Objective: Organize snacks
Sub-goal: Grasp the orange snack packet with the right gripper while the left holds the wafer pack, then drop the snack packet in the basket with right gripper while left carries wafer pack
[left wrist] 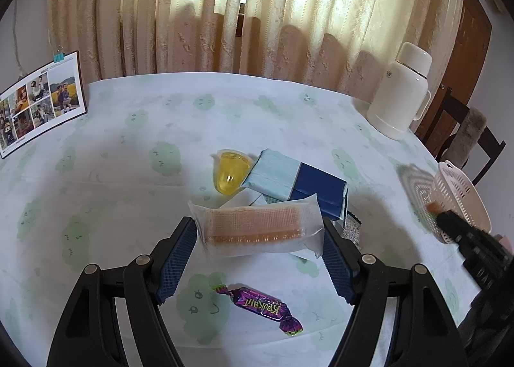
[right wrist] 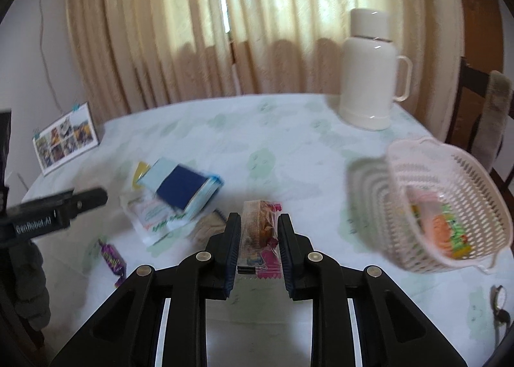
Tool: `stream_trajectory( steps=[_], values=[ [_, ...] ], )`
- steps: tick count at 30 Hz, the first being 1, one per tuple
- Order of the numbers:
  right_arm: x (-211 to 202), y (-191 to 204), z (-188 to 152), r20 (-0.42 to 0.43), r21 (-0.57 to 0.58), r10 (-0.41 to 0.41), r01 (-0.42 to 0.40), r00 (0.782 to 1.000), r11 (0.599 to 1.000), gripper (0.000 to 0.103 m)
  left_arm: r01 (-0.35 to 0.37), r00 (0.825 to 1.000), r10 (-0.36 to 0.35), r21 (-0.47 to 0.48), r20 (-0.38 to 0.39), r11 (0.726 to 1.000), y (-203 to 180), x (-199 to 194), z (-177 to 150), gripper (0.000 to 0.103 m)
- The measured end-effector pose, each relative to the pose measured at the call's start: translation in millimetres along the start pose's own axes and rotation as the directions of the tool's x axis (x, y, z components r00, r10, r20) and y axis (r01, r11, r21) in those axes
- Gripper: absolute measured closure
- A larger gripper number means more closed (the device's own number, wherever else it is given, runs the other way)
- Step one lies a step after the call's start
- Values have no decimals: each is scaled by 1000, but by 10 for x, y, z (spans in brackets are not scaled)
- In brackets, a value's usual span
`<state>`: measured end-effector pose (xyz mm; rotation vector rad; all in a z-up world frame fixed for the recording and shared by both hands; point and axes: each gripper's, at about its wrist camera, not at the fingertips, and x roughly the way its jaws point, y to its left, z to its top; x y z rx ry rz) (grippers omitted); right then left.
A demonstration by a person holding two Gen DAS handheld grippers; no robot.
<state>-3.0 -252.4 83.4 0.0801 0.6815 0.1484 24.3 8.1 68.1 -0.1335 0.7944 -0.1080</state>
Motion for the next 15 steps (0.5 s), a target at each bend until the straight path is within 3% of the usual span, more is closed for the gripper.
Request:
stream_trajectory(
  steps=[15],
  values=[
    [-376,-763,150,113,158,-164,145,980,977,78,0,1000,1,16,-23,1000,-100,52,-36,31]
  ],
)
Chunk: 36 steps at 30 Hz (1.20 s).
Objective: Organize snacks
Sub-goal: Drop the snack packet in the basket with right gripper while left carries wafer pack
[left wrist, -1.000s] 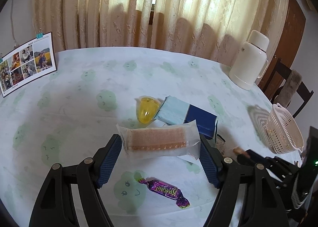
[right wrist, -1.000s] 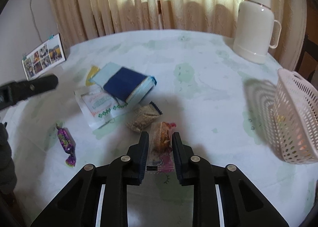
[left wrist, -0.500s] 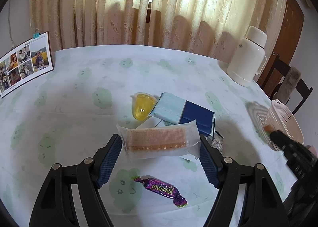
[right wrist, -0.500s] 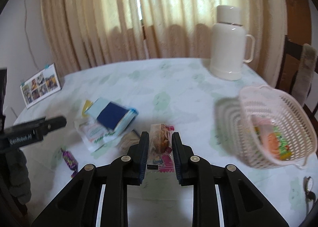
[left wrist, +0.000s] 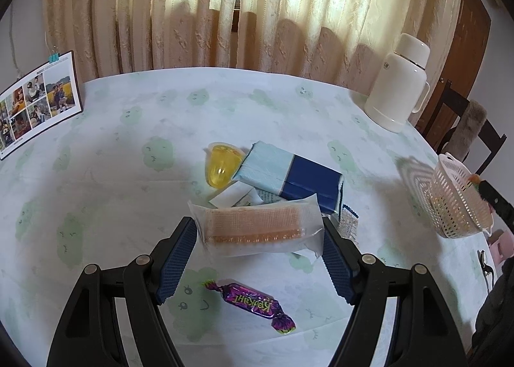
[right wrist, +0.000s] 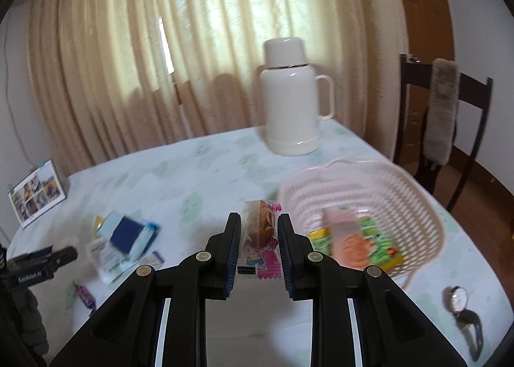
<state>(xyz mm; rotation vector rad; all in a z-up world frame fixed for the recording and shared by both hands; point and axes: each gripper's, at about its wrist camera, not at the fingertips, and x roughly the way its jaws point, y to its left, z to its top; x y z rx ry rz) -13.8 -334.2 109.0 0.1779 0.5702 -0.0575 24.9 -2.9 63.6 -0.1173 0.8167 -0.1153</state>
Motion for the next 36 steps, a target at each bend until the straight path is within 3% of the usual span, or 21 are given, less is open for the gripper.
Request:
stream_trajectory(
  steps=[8,10,12,13,24,36],
  values=[
    [23,-370,48,29,50,-105,104,994,993,77,34,999,-34,15,-20,999,-149,-5,6,31],
    [41,-444,49,28,54,-123,121,992,991,72,39,999,-38,23,-21,999,-204,-8,12,31],
    [36,-529,34,32,77,-125,122,992,990,57,42,999,-41,37,-23,998,-274,-9,22,31],
    [31,-563,21,35,87,-129,125,991,988,55,43,999,-42,43,-24,998,-305,-8,27,31],
    [-37,-818,-98,89,121,-224,212,971,970,54,90,996,-86,152,-30,984,-843,-15,123,31],
    [-182,-927,-173,198,140,-314,290,929,947,52,201,978,-209,302,-5,932,-1763,8,321,31]
  ],
)
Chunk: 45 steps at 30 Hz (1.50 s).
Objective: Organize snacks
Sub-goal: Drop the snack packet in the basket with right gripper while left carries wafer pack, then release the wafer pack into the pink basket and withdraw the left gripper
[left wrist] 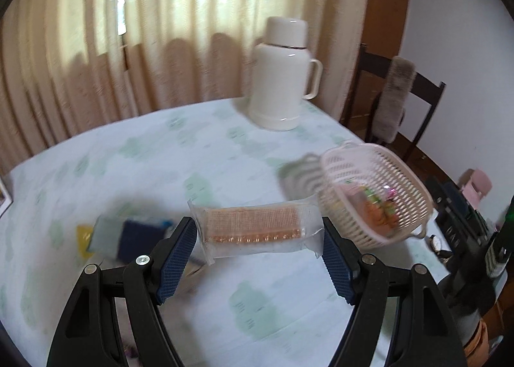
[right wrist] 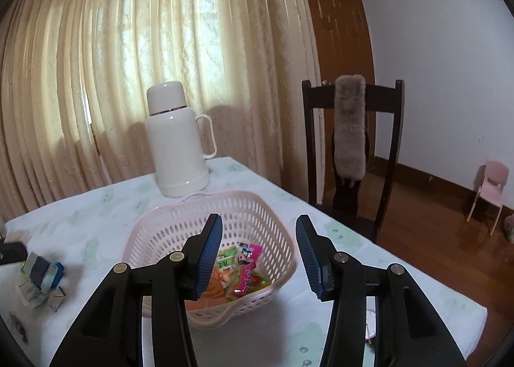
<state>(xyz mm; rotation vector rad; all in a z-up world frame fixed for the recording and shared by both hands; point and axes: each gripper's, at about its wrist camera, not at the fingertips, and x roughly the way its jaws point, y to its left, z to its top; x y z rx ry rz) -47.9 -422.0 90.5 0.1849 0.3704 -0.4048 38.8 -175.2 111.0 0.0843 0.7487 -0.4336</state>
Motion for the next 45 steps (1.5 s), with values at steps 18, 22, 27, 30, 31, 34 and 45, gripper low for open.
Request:
stream_trajectory(
  steps=[18,22,27,30,31,34,45],
  values=[
    [-20,-111,-23,29,62,-25,23,999,998,43,203,979,-200,122,-43,972,-864,575,295,28],
    [-14,-150,-14,28,84,-32,30,999,996,43,253,967,-247,101,-68,962,-923,669,296,17],
    [2,-157,-16,18,84,-30,28,999,996,43,234,971,-229,72,-75,970,-869,701,297,17],
    [-18,-134,-21,22,77,-28,26,999,997,43,215,975,-211,53,-74,975,-818,697,294,17],
    [-20,-131,-23,23,75,-28,26,999,997,43,209,976,-205,48,-74,977,-797,690,293,17],
    [-20,-128,-25,24,73,-30,28,999,997,43,192,979,-189,39,-73,981,-742,665,276,17],
    [-171,87,-48,110,-30,-28,32,994,999,37,120,992,-118,34,-43,992,-557,482,209,17]
  ],
)
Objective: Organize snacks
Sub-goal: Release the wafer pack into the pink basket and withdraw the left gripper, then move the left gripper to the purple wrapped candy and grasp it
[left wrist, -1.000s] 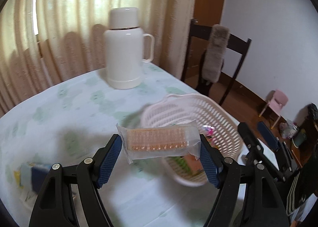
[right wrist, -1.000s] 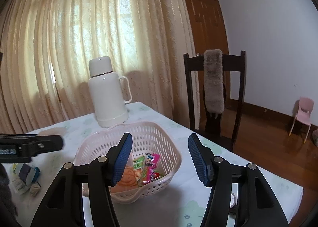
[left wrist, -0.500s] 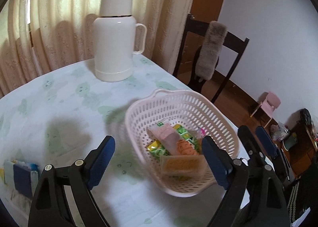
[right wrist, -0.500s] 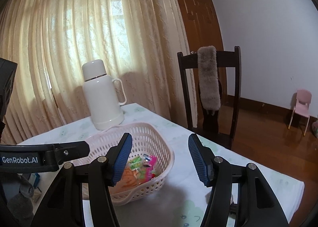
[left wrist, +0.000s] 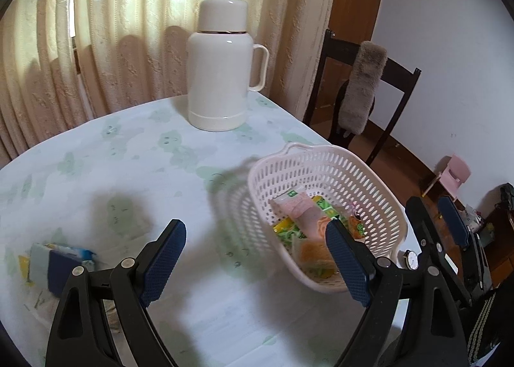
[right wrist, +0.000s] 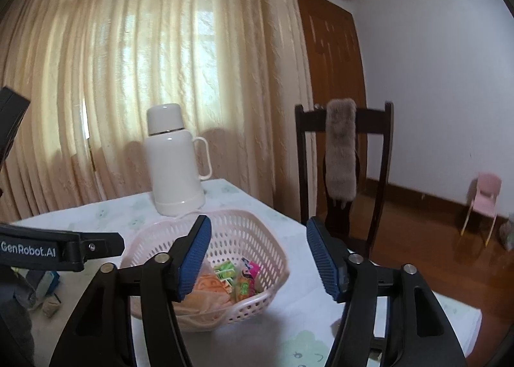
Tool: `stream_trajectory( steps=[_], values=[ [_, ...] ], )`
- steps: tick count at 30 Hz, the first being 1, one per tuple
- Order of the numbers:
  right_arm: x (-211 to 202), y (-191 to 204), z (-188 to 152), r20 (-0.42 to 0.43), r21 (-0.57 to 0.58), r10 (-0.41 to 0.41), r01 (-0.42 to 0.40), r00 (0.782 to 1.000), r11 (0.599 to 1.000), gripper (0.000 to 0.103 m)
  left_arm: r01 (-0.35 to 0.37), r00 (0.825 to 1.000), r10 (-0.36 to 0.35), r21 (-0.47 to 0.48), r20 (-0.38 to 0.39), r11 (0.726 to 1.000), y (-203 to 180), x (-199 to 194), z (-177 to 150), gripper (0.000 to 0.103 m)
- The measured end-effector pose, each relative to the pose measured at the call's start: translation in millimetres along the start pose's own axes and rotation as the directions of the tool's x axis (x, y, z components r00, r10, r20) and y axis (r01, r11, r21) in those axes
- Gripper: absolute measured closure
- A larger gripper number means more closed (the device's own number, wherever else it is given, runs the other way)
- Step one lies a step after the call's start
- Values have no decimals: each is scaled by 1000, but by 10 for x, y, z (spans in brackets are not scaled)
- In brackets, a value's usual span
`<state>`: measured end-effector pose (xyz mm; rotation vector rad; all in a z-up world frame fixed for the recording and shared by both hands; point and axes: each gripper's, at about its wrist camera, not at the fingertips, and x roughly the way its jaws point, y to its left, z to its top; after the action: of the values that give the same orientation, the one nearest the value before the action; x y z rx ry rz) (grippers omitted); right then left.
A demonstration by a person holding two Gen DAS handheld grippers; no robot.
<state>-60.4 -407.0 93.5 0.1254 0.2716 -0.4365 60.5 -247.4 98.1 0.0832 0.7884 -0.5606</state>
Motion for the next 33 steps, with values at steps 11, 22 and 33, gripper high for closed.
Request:
stream_trajectory(
  steps=[11,22,33],
  values=[
    [2,69,-15,-4,-35,7,-7,1000,999,37,-53,999,53,-48,5,997,290,-282,-186,17],
    [4,90,-27,-5,-63,-1,1,1000,998,37,-137,990,139,-118,6,983,761,-591,-489,17],
    [15,126,-30,-9,-88,-7,6,1000,996,37,-251,968,249,-264,-41,932,1522,-883,-929,17]
  ],
)
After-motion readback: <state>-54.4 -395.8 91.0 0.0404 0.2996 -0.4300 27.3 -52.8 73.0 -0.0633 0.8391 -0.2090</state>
